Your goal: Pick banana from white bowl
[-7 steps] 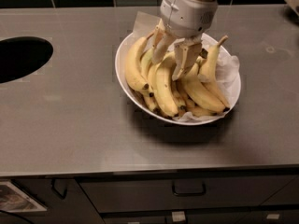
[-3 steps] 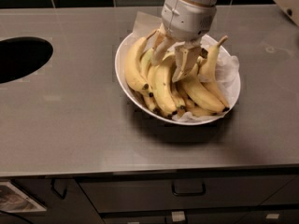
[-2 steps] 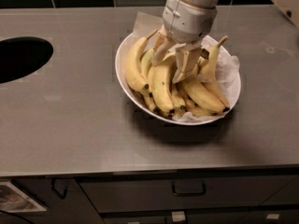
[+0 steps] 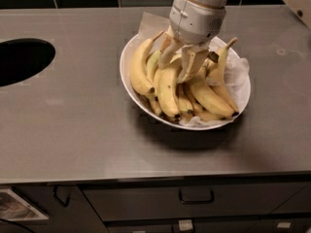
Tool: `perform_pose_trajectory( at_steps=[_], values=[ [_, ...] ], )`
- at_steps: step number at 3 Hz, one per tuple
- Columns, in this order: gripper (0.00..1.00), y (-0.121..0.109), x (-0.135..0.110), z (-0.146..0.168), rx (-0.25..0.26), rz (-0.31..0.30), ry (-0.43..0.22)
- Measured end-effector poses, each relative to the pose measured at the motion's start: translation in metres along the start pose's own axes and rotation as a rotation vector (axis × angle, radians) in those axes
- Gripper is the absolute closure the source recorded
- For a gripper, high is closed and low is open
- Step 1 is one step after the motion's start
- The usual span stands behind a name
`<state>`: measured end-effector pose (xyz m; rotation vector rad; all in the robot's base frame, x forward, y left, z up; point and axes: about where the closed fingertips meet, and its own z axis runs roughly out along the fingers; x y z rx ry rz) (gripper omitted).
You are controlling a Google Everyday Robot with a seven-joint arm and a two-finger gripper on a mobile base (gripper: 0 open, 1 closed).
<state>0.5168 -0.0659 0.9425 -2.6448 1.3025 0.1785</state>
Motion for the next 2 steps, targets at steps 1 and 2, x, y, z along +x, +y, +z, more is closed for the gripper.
perform_pose_trajectory(
  at_steps=[1,2],
  values=[
    [0.97,0.0,0.0,0.0,0.0,0.0,0.0],
    [1.0,-0.0004,-0.0005,-0.0016,0.0,0.0,0.0]
  ],
)
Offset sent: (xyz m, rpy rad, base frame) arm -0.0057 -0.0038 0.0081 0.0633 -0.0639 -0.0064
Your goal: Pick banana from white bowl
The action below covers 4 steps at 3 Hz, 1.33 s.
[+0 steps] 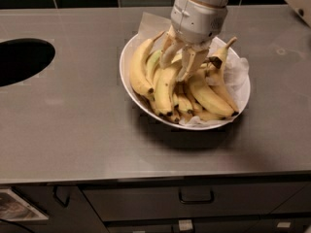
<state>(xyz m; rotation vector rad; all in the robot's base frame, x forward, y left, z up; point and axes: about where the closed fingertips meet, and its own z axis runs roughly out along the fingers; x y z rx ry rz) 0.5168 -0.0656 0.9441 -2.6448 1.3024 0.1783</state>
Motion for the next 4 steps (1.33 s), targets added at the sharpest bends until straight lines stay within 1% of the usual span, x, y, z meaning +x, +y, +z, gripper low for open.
perform_pose_trajectory(
  at_steps=[1,2,4],
  values=[
    [1.0,0.009,-0.005,-0.016,0.103,-0.012,0.019],
    [1.0,0.026,-0.016,-0.046,0.233,-0.019,0.063],
    [1.0,0.076,-0.035,-0.099,0.452,-0.016,0.119]
  ],
)
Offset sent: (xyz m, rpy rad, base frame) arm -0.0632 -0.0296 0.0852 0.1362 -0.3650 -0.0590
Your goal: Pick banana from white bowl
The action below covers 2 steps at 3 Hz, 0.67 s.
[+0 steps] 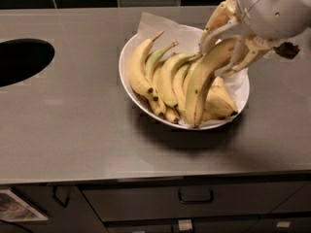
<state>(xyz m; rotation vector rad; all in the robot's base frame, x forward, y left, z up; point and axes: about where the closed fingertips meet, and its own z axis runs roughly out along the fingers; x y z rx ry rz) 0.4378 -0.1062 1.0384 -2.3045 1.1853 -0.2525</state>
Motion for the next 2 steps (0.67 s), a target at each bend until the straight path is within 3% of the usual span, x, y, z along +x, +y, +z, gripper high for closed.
perform_pose_trajectory(
  at_steps=[1,2],
  values=[
    [1.0,0.009,-0.0057,-0.0304,0.095,0.0,0.027],
    [1.0,0.0082,-0.0077,-0.0338,0.104,-0.003,0.029]
  ],
)
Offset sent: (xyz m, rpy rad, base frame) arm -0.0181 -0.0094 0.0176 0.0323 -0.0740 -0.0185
